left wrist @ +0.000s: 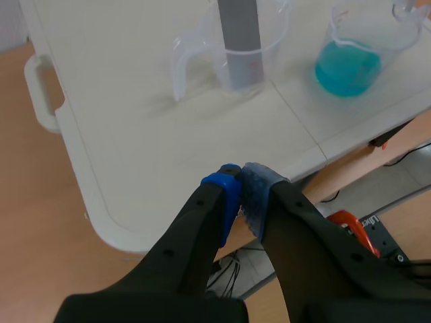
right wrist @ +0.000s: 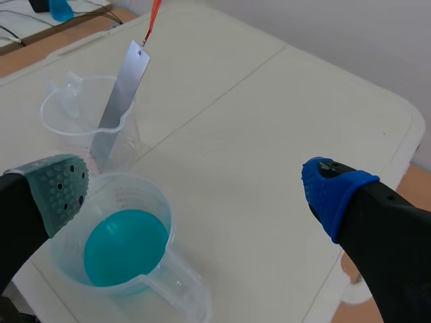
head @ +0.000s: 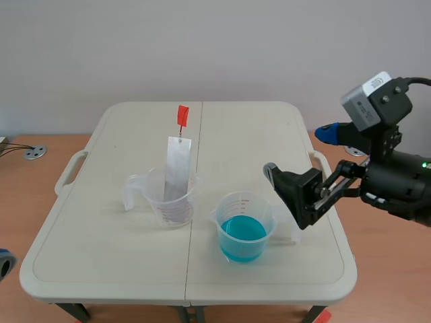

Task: Hold the metal plate by the orange handle, dip it into the blue solution, take it out and point at it, then put the plate back in the beaker on the left.
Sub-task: 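Lift the metal plate out of the left beaker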

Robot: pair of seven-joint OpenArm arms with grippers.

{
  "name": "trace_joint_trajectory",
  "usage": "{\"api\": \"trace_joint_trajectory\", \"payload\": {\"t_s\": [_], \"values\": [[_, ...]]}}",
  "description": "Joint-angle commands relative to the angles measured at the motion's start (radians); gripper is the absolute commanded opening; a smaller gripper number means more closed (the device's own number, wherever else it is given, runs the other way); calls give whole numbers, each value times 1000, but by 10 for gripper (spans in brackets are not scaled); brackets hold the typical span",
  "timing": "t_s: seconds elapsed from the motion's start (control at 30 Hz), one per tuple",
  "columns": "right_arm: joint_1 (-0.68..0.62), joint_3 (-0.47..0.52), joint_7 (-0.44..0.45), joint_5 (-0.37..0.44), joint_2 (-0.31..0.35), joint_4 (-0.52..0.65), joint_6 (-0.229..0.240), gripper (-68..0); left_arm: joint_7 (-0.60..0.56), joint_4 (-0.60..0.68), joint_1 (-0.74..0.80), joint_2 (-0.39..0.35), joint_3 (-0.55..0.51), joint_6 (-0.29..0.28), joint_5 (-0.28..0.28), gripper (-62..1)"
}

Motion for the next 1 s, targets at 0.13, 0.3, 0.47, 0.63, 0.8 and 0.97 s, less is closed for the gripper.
{"api": "trace_joint_trajectory", "payload": {"t_s": [0.13, 0.3, 0.47, 0.63, 0.8, 0.97], "values": [[90, -34, 0, 13, -80, -42, 48, -12, 11, 7, 55, -4, -13, -3, -9, -590], [167, -69, -12, 13, -130, -105, 51, -12, 11, 7, 119, -52, -13, -3, -10, -590], [256, -108, -12, 13, -167, -190, 51, -12, 26, 7, 156, -67, -16, -2, -10, -590], [351, -152, -12, 14, -200, -286, 51, -12, 44, 6, 179, -66, -16, 0, -9, -590], [434, -185, -13, 13, -245, -386, 52, -12, 76, 6, 177, -66, -16, 18, -9, -590], [500, -199, -29, 13, -301, -462, 60, -12, 77, 6, 175, -66, -16, 20, -9, -590]]}}
